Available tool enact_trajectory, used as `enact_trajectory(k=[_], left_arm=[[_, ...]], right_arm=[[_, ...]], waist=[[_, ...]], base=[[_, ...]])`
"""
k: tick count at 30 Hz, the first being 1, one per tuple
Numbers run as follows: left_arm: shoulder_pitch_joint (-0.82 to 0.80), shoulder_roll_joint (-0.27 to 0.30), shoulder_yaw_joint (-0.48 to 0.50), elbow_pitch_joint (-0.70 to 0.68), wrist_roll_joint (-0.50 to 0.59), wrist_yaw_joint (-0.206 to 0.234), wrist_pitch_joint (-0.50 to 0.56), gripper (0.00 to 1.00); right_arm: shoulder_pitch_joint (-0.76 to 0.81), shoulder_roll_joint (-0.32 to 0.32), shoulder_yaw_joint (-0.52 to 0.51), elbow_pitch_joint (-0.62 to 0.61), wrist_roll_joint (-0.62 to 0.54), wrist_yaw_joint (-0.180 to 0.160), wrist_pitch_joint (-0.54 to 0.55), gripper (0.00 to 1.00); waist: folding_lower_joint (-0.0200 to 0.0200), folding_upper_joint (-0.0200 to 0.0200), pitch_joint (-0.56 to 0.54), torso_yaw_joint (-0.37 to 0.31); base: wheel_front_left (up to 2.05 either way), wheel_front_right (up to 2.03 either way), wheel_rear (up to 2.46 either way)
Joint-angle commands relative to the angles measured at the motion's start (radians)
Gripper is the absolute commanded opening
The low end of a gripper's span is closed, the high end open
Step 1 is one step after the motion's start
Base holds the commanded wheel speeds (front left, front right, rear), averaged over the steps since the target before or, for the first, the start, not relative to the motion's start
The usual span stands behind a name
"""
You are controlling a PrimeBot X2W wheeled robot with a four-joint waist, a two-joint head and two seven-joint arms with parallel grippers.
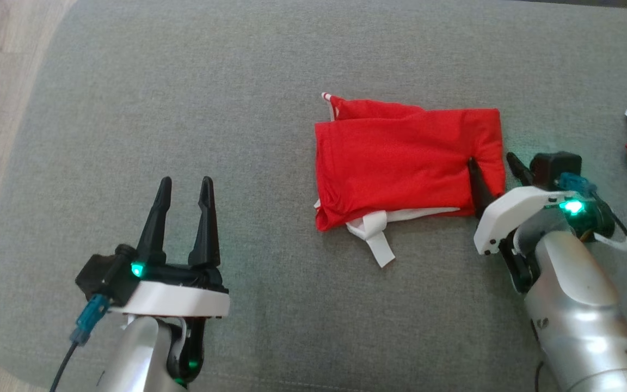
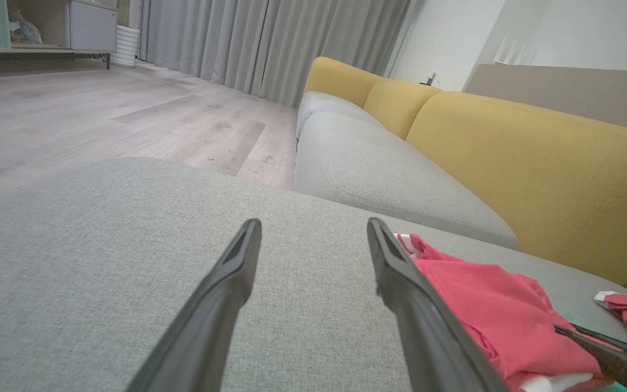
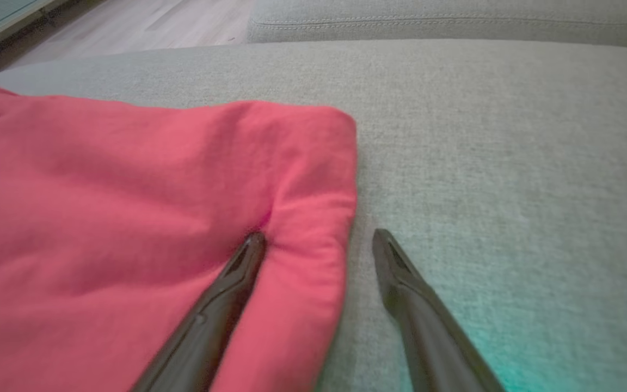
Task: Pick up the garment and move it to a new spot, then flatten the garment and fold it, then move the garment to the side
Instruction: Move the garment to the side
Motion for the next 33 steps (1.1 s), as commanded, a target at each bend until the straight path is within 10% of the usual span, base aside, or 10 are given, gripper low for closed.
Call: enact_trajectory(k=[1,3,20,33], left_arm=[[-0.039,0.004,0.021,-0.028,-0.004,0.003,-0.008,1.0],[-0.038,0.004,0.024,-0.026,-0.003,0.004,-0.008,1.0],[-0.009,0.004,0.012,-0.04,0.01,0.008,-0.008,1.0],[-0.026,0.004,0.014,-0.045,0.018,0.007,-0.008,1.0]], right_arm=[[0.006,0.014,0.046,0.02,-0.009,0.007,0.018,0.85],[-0.002,0.014,0.06,0.037,-0.008,0.007,0.004,0.0],[0.012,-0.005,0.029,-0.099,-0.263,0.007,-0.084,0.0],[-0.063,-0.3,0.038,-0.207,-0.292,0.007,0.043,0.0]], waist=[[0.0,0.0,-0.002,0.001],[0.0,0.0,-0.007,-0.004],[0.0,0.0,-0.087,-0.169],[0.0,0.0,-0.057,-0.212]], base=[[0.0,0.0,0.0],[0.0,0.0,0.0],[0.0,0.0,0.0],[0.0,0.0,0.0]])
